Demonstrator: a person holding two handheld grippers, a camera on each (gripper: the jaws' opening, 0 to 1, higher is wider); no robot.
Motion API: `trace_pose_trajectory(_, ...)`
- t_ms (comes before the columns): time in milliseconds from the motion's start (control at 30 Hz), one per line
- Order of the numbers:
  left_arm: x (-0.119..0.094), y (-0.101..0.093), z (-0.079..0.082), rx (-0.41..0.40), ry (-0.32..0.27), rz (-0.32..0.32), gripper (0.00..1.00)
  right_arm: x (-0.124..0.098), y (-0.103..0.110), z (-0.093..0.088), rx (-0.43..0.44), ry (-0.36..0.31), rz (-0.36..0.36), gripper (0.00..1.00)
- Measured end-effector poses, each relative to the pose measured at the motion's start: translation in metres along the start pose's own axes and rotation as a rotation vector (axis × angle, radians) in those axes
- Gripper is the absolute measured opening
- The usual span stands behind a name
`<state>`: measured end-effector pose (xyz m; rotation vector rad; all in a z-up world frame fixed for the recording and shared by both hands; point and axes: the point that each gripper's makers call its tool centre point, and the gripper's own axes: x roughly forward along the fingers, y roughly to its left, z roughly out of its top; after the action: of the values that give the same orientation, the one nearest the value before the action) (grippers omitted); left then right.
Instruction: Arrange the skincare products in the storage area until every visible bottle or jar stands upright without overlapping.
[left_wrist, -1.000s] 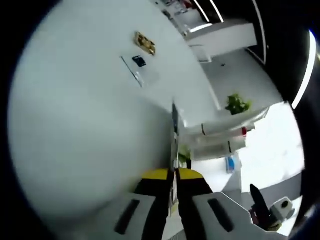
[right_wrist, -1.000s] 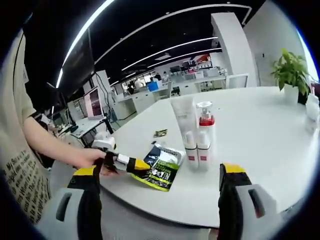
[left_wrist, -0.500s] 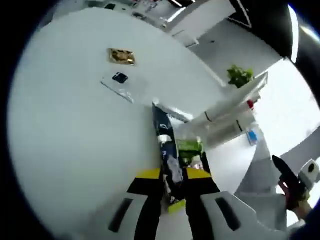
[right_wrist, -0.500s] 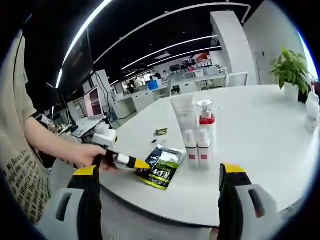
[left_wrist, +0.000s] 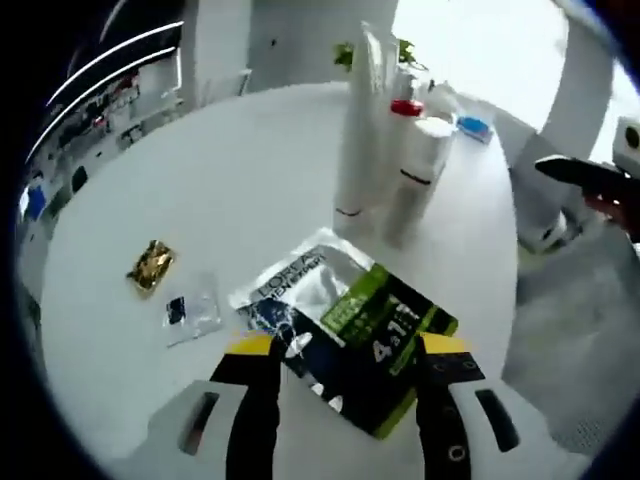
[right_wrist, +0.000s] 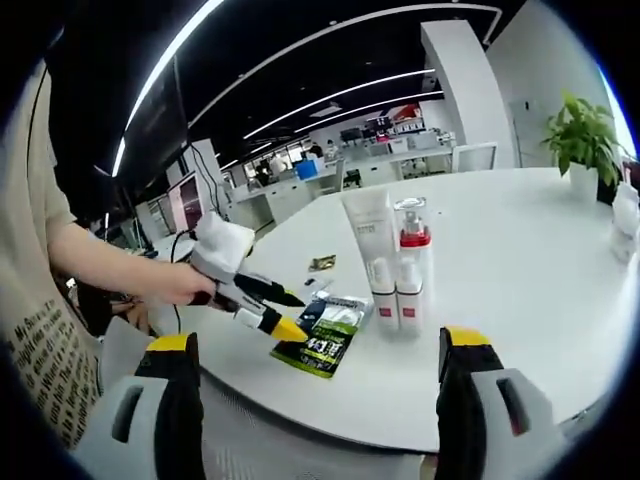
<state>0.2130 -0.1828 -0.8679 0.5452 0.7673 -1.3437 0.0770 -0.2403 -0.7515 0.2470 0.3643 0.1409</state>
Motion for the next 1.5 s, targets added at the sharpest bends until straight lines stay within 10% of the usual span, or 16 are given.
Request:
trace_pose_trajectory(467, 0.026, 0.002, -0.010, 0.086, 0.131, -0.037, 0.90, 0.000, -0.003, -0.001, 0.012, -0.002, -0.008, 0.99)
trace_pose_trajectory(1500, 0.033, 0.014, -0.008, 0.049, 0.143, 0.051, 0.95, 0.001, -0.002, -0.002, 0.018, 0.003, -0.017, 0.99)
